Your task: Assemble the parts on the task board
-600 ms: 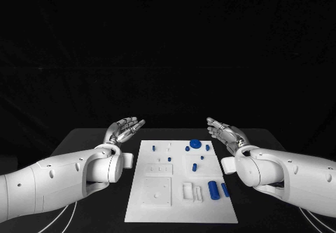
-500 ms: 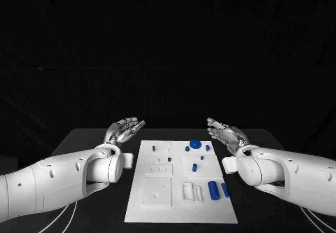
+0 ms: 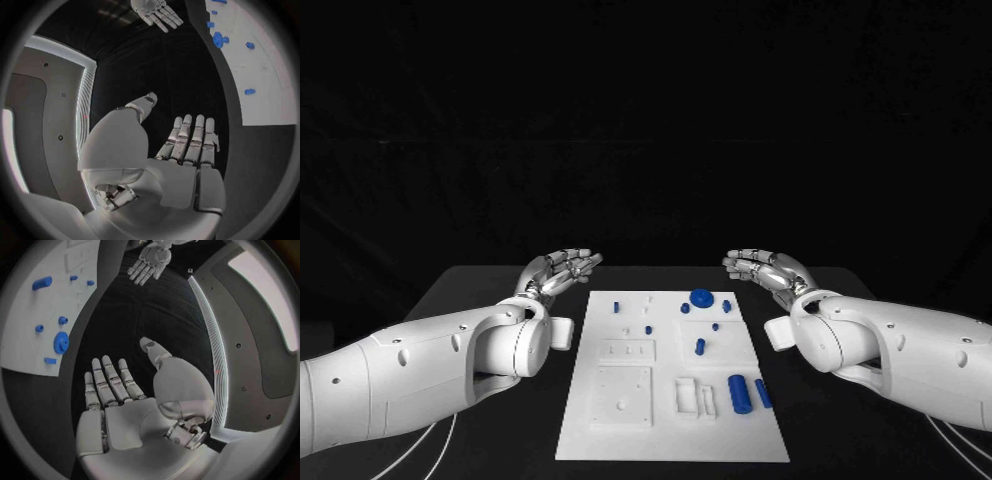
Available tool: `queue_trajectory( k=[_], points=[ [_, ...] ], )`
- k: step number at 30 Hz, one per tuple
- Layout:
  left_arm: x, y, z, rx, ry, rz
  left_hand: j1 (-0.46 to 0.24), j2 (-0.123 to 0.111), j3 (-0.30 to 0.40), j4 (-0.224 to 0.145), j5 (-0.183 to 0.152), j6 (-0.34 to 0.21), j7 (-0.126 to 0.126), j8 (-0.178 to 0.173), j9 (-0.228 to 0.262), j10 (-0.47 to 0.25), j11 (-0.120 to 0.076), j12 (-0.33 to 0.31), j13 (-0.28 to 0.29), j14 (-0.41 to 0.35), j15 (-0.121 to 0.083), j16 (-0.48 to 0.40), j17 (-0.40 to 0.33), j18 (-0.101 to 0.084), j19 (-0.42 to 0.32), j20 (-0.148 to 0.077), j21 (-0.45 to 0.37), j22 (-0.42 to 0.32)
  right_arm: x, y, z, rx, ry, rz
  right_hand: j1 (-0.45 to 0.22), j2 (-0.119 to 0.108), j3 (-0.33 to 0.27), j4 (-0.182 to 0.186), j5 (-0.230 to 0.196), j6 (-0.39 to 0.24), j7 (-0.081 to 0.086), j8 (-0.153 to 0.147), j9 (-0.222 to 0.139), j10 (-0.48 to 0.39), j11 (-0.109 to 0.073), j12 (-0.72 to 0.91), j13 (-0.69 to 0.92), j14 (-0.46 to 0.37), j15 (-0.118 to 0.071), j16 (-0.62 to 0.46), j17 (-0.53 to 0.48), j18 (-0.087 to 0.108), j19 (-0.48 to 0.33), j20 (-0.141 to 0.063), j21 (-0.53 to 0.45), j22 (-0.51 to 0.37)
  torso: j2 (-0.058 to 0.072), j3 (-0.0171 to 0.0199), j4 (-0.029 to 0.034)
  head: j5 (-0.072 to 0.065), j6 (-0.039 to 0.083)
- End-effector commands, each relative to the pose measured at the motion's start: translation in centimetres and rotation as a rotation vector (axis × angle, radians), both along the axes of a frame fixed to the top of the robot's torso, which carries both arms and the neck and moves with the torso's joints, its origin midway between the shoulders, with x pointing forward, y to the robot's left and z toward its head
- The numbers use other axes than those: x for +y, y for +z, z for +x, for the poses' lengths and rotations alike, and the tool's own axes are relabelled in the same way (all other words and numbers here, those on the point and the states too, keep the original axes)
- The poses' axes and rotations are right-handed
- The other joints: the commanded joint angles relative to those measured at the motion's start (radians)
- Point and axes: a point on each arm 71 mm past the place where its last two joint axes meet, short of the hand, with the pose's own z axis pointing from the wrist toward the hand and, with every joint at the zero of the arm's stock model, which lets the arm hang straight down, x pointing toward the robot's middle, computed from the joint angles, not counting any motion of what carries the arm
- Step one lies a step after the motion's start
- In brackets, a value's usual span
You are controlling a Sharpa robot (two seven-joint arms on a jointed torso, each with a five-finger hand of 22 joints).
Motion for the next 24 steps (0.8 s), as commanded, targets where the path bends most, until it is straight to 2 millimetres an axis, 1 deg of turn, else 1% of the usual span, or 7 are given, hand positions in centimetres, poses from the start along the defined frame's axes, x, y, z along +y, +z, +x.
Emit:
queue_trajectory(
  k=[1, 4, 7, 14, 22, 23, 24],
  points=[
    [-0.4, 0.4, 0.1, -0.011, -0.087, -0.008, 0.02, 0.025, -0.006, -0.039, 0.01, 0.041, 0.054, 0.012, 0.0, 0.049, 0.016, 0.02, 0.007, 0.061, 0.004, 0.024, 0.005, 0.015, 0.062, -0.012, 0.018, 0.013, 0.6, 0.5, 0.7, -0.108, 0.166, -0.174, 0.04, -0.003, 0.07, -0.052, -0.003, 0.089, 0.103, 0.039, 0.01, 0.096, -0.012, 0.051, 0.016, 0.101, -0.008, 0.048, 0.016, 0.01, 0.091, -0.009, 0.046, 0.26, 0.003, 0.0003, 0.0006, -0.002, -0.001],
    [-0.3, 0.9, 0.4, -0.029, -0.114, 0.017, 0.048, 0.047, 0.007, -0.114, 0.069, 0.136, 0.064, 0.039, -0.005, 0.175, 0.029, 0.07, 0.025, 0.205, -0.017, 0.079, 0.014, 0.061, 0.182, -0.028, 0.051, 0.002, 0.6, 1.4, 1.8, -0.195, 0.244, -0.346, 0.043, -0.017, 0.179, -0.099, -0.004, 0.187, 0.08, 0.066, 0.01, 0.194, -0.048, 0.088, 0.021, 0.225, -0.053, 0.092, 0.025, 0.054, 0.202, -0.019, 0.071, 0.295, 0.006, 0.0, -0.0008, -0.003, 0.001],
    [-0.3, 1.3, 0.6, -0.046, -0.159, 0.046, 0.048, 0.069, 0.021, -0.181, 0.076, 0.207, 0.041, 0.051, -0.014, 0.276, -0.011, 0.109, 0.039, 0.301, -0.054, 0.115, 0.017, 0.075, 0.259, -0.047, 0.071, -0.005, 0.7, 2.1, 2.8, -0.213, 0.331, -0.505, 0.045, -0.038, 0.243, -0.105, -0.009, 0.243, 0.061, 0.072, 0.006, 0.257, -0.069, 0.099, 0.016, 0.338, -0.098, 0.129, 0.038, 0.102, 0.312, -0.027, 0.08, 0.265, 0.012, 0.0006, 0.0015, -0.006, 0.002],
    [-0.6, 2.8, 1.1, -0.083, -0.304, 0.097, 0.003, 0.125, 0.116, -0.34, 0.064, 0.312, 0.01, 0.038, -0.047, 0.402, -0.061, 0.143, 0.046, 0.435, -0.108, 0.141, 0.02, 0.074, 0.381, -0.095, 0.104, -0.015, 1.7, 3.7, 3.9, -0.302, 0.409, -0.736, 0.06, -0.052, 0.24, -0.108, -0.075, 0.33, 0.031, 0.074, -0.004, 0.345, -0.094, 0.076, -0.008, 0.482, -0.159, 0.153, 0.06, 0.18, 0.5, -0.018, 0.032, 0.152, 0.042, 0.0043, 0.0106, -0.011, 0.018],
    [-1.9, 3.7, 0.0, -0.073, -0.355, 0.053, -0.013, 0.131, 0.136, -0.358, 0.063, 0.323, 0.009, 0.031, -0.053, 0.411, -0.062, 0.138, 0.045, 0.444, -0.109, 0.136, 0.019, 0.065, 0.388, -0.105, 0.105, -0.017, 3.3, 5.3, 4.6, -0.401, 0.439, -1.011, 0.081, -0.059, 0.236, -0.108, -0.056, 0.339, 0.03, 0.061, -0.012, 0.38, -0.107, 0.067, -0.012, 0.507, -0.167, 0.145, 0.067, 0.196, 0.539, -0.012, 0.011, 0.123, 0.076, 0.0104, 0.0282, -0.027, 0.037],
    [-2.1, 3.9, -0.2, -0.088, -0.382, 0.076, -0.024, 0.123, 0.133, -0.357, 0.061, 0.319, 0.011, 0.027, -0.055, 0.403, -0.058, 0.131, 0.043, 0.438, -0.107, 0.131, 0.018, 0.063, 0.385, -0.105, 0.104, -0.017, 3.6, 5.5, 4.7, -0.402, 0.446, -1.04, 0.085, -0.073, 0.234, -0.106, -0.05, 0.358, 0.022, 0.069, -0.009, 0.403, -0.116, 0.073, -0.009, 0.608, -0.212, 0.201, 0.096, 0.228, 0.643, -0.022, 0.058, 0.136, 0.08, 0.0104, 0.0327, -0.029, 0.039],
    [-2.1, 4.1, -0.2, -0.106, -0.399, 0.097, -0.032, 0.119, 0.132, -0.357, 0.06, 0.316, 0.012, 0.023, -0.057, 0.398, -0.056, 0.127, 0.041, 0.435, -0.105, 0.128, 0.017, 0.061, 0.383, -0.106, 0.102, -0.018, 3.7, 5.7, 4.8, -0.402, 0.449, -1.053, 0.082, -0.077, 0.233, -0.106, -0.05, 0.362, 0.02, 0.069, -0.008, 0.411, -0.119, 0.073, -0.009, 0.631, -0.225, 0.211, 0.104, 0.237, 0.672, -0.023, 0.063, 0.132, 0.085, 0.0106, 0.0367, -0.031, 0.041]
  ],
)
